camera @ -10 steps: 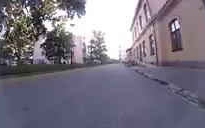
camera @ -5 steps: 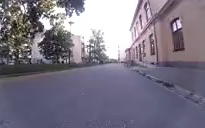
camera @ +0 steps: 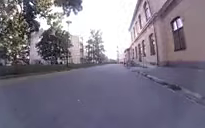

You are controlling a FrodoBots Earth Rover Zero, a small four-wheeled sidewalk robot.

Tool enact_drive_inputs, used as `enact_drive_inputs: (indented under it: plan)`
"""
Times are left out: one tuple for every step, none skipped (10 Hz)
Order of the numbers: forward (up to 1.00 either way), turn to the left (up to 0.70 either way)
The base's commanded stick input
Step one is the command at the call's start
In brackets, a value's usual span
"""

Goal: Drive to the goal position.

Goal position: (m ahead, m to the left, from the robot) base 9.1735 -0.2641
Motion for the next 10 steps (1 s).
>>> enact_drive_inputs:
  plan:
    - [0.7, 0.0]
    - [0.7, 0.0]
    - [0.7, 0.0]
    - [0.7, 0.0]
    - [0.7, 0.0]
    - [0.7, 0.0]
    - [0.7, 0.0]
    - [0.7, 0.0]
    - [0.7, 0.0]
    - [0.7, 0.0]
